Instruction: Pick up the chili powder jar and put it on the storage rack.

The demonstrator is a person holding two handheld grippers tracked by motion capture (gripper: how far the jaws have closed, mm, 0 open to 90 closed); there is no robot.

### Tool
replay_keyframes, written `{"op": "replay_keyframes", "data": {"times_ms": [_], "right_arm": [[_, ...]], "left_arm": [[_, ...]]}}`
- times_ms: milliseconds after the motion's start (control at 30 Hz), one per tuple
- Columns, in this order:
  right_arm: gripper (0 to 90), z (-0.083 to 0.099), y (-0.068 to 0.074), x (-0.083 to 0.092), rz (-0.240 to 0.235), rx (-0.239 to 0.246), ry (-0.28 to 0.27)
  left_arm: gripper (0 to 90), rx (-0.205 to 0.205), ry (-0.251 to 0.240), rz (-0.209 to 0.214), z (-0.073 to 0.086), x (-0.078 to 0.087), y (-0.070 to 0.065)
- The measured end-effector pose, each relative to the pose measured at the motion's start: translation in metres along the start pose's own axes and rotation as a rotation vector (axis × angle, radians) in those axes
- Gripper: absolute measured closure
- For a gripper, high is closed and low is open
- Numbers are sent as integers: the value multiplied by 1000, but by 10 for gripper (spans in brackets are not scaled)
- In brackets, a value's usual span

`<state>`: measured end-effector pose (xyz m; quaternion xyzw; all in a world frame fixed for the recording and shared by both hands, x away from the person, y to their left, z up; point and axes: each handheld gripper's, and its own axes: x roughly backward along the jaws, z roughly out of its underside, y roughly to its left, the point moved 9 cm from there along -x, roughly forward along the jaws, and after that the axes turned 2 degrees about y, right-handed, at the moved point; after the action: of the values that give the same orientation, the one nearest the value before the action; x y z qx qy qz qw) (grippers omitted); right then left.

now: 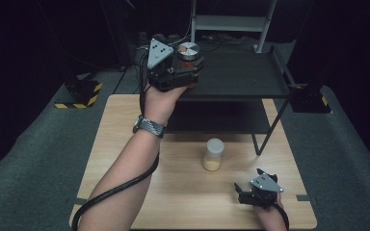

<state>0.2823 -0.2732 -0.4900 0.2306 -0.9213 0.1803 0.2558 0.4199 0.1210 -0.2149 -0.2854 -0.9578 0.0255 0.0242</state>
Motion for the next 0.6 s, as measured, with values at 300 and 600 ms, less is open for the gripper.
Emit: {"op": "replay_keyframes", "data": {"times_ms": [300, 600], "right_arm": [[0, 0, 1, 0, 4, 6, 2], [0, 0, 1, 0, 6, 5, 3]], "left_arm": [[3, -13, -7, -5, 3, 14, -1], [3, -18, -21, -6, 8, 28, -1]]}}
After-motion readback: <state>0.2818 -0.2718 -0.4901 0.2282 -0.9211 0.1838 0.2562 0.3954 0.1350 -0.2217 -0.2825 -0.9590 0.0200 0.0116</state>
